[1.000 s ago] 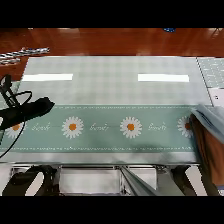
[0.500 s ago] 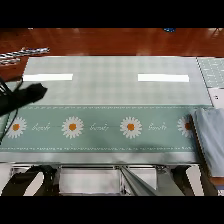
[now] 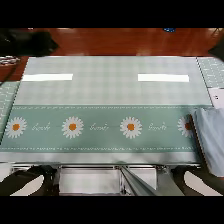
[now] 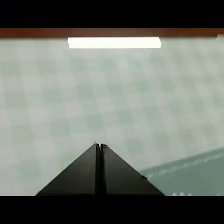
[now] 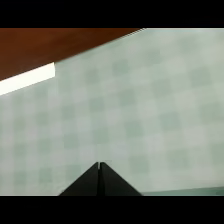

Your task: Fold the shirts.

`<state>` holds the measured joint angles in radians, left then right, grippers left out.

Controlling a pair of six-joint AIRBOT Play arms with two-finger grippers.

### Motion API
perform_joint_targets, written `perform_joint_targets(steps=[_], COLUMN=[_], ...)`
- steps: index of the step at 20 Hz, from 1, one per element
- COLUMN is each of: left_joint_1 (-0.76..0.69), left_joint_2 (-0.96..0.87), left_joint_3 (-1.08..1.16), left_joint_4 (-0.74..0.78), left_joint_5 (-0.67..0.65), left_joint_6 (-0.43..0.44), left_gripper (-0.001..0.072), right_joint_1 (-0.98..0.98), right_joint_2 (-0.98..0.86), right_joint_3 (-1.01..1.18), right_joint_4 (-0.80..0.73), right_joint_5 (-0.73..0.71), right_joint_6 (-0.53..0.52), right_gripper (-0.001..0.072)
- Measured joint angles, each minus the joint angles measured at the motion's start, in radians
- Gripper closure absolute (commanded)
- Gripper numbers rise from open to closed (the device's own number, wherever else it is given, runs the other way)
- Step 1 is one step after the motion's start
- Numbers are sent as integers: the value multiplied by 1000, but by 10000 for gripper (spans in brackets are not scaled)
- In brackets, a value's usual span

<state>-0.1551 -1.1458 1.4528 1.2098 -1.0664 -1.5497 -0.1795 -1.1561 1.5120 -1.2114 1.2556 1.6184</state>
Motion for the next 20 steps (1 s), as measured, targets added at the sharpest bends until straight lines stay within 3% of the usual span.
perform_joint_targets(steps=[3,7,20], left_joint_1=[-55,-75,-82], left_joint_2=[-59,-83,-95], left_joint_3=[-85,-153,-179], left_joint_4=[151,224,263], left_joint_5=[-69,-93,-130], left_joint_6=[-70,-116,-140], left_gripper=[687,688,687], right_joint_1=[190,282,317], right_joint_2=[-112,-169,-190], right_joint_3=[-33,-87,-109], right_joint_4=[-249,-399,-473], right_joint_5=[68,87,81], right_joint_6=[42,69,81], right_gripper=[689,689,689])
